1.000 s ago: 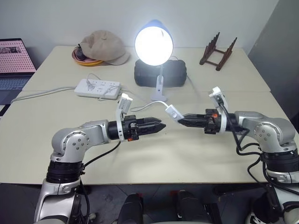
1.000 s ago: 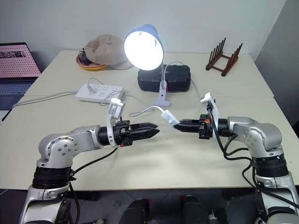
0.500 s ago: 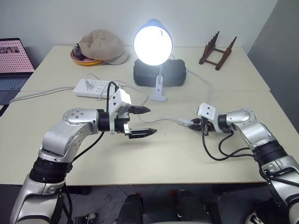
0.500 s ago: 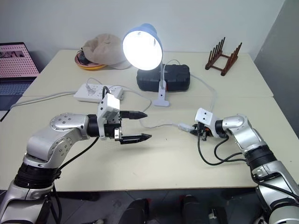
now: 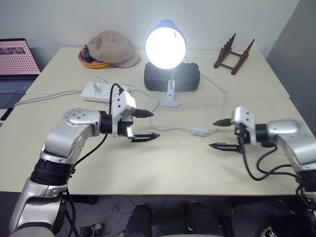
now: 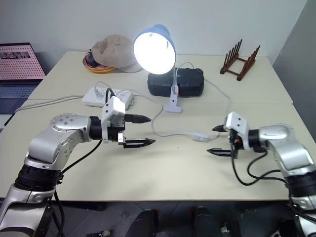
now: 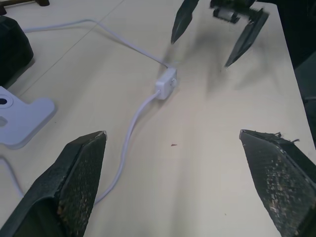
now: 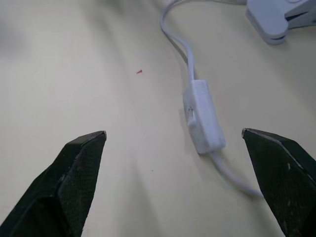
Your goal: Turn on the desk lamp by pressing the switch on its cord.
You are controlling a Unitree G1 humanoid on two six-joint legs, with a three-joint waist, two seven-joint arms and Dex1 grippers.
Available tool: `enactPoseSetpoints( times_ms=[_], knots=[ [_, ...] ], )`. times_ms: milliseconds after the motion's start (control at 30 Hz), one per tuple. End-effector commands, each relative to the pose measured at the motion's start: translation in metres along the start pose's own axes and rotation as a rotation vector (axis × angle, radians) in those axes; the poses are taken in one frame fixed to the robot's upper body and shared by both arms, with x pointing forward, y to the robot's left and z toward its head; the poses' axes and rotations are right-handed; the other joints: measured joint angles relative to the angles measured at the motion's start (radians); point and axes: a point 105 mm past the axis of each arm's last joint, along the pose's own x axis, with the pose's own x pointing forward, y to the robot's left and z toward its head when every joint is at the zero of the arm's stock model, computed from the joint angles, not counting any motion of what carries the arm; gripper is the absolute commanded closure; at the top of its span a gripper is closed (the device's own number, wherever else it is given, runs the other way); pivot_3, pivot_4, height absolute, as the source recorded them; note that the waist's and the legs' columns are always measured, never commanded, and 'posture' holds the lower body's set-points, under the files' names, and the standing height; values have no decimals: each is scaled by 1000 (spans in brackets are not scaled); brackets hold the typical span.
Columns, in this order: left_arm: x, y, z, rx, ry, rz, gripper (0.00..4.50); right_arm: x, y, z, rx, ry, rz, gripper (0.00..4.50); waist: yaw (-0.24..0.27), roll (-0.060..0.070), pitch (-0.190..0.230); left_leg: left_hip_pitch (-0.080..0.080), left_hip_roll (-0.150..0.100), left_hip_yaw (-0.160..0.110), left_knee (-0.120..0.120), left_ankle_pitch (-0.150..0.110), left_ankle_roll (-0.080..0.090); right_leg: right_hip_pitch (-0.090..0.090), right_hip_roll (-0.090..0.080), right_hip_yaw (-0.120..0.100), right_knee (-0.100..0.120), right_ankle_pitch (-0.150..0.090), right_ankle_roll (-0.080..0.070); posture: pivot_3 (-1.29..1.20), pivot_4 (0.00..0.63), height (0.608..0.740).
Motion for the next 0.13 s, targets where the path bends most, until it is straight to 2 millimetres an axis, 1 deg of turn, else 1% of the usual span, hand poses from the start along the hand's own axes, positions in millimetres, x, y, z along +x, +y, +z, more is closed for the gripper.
enactPoseSetpoints(
  times_ms=[33,133],
  knots=[
    [-6,6,11,83,3,3,0,-25,7,21,-22,-37,-76,19,-2,0,0,0,0,0,0,0,0,0,0,0,0,0,0,0,150,740],
    [-6,8,11,91,1,-2,0,-27,15,21,16,-48,-106,19,-5,0,0,1,0,0,1,0,0,0,0,1,1,0,0,0,150,740]
  ],
)
